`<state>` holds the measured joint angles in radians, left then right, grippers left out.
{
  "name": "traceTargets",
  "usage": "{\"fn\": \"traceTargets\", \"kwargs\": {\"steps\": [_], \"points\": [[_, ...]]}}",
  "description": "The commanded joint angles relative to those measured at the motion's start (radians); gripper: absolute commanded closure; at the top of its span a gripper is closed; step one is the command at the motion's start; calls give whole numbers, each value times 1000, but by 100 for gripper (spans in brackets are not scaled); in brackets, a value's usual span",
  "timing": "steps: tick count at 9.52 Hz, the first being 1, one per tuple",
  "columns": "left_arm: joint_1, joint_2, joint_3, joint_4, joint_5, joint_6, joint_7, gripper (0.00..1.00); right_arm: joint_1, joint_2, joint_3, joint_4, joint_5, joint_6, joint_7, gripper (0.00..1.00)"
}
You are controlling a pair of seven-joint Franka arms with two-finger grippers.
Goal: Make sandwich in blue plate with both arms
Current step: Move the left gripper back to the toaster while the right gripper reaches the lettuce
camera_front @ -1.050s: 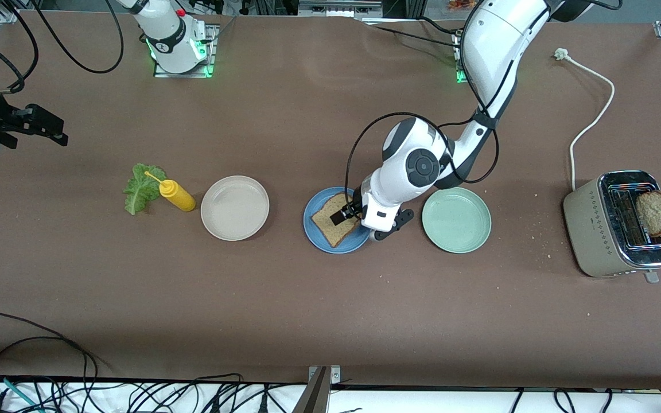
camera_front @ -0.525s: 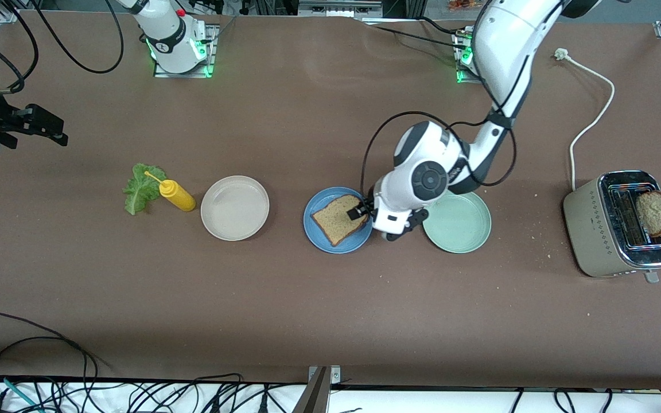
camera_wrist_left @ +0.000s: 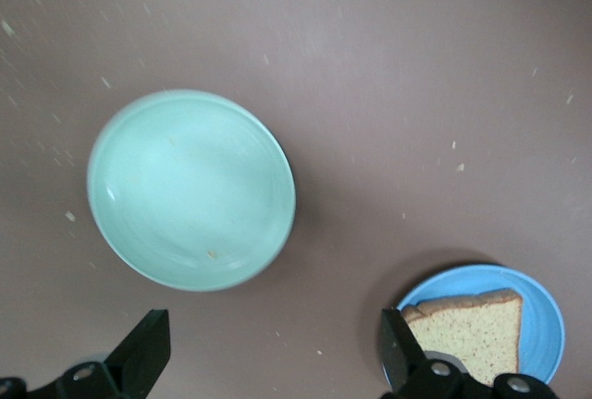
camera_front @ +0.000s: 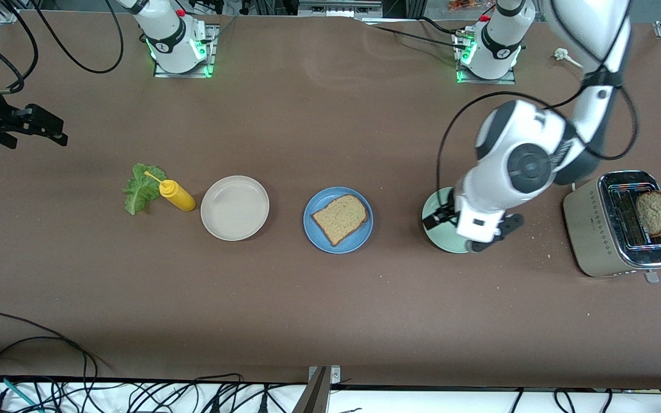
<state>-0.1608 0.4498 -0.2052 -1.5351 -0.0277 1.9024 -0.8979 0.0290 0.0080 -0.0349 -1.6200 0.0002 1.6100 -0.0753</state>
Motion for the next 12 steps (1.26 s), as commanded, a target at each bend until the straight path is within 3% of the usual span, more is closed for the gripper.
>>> {"fn": "traceTargets", "kwargs": {"steps": [1, 6, 10, 12], "points": [[130, -109, -5, -22, 26, -46, 251, 0, -1, -11, 1, -8, 11, -5, 12, 0], [285, -240, -3, -16, 26, -111, 629, 0, -3, 13, -2, -12, -2, -87, 6, 0], [320, -260, -3, 38, 37, -184, 720, 0, -20, 185, -8, -6, -2, -96, -5, 0], [322, -260, -5, 49, 38, -190, 720, 0, -32, 254, -13, -29, -25, 11, -1, 0]]}}
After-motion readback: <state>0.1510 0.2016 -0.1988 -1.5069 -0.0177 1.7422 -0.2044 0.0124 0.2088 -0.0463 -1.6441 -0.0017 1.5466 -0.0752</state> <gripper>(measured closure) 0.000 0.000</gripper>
